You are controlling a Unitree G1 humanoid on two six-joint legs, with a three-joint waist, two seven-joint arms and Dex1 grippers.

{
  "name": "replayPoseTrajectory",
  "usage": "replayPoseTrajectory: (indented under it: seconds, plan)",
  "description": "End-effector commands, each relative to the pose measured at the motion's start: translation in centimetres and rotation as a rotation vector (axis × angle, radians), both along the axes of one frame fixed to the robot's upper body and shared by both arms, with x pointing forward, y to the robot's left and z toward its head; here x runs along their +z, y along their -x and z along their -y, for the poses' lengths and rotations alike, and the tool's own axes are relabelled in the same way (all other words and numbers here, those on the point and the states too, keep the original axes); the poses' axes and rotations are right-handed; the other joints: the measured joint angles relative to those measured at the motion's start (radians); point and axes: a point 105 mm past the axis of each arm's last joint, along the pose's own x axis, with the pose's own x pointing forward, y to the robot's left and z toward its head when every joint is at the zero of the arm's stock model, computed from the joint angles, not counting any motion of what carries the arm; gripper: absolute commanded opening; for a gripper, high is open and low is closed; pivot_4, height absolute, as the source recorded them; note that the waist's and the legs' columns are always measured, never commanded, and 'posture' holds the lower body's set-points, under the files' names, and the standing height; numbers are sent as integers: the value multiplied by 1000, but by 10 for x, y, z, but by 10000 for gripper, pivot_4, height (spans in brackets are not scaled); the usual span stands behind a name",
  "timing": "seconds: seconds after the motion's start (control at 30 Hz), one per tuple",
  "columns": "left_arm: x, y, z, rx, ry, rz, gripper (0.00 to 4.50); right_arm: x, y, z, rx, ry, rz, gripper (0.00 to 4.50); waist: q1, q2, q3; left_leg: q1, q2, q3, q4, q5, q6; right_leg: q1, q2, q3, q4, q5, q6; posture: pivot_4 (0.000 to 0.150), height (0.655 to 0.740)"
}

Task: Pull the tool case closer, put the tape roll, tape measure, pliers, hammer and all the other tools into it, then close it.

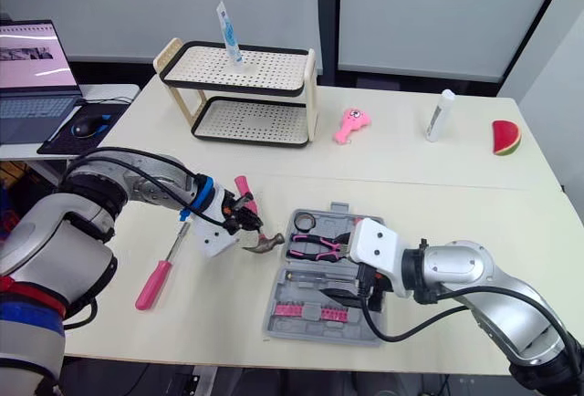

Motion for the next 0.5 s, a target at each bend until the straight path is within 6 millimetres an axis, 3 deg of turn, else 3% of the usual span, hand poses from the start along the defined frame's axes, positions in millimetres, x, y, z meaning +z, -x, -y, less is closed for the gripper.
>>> replayPoseTrajectory:
  seconds: [0.03,0.23,0.4,0.5]
  plan:
    - [27,-7,5,46,90,56,117,6,0,-2,11,-6,44,45000,0,0,0,0,0,0,0,0,0,0,0,0,0,0,0,1500,7350]
    - [30,5,-3,97,83,16,117,4,0,-1,12,9,46,45000,-3,2,1,0,1,0,0,0,0,0,1,1,0,0,0,1500,7350]
    - [30,15,-18,343,144,-156,116,5,-1,-2,28,15,67,45000,-7,4,2,0,1,0,0,0,0,0,1,0,1,0,0,1500,7350]
    - [24,36,-25,572,240,-371,116,7,-2,-3,45,11,78,45000,-21,5,3,1,2,-1,0,0,0,0,1,1,3,-1,-1,1500,7350]
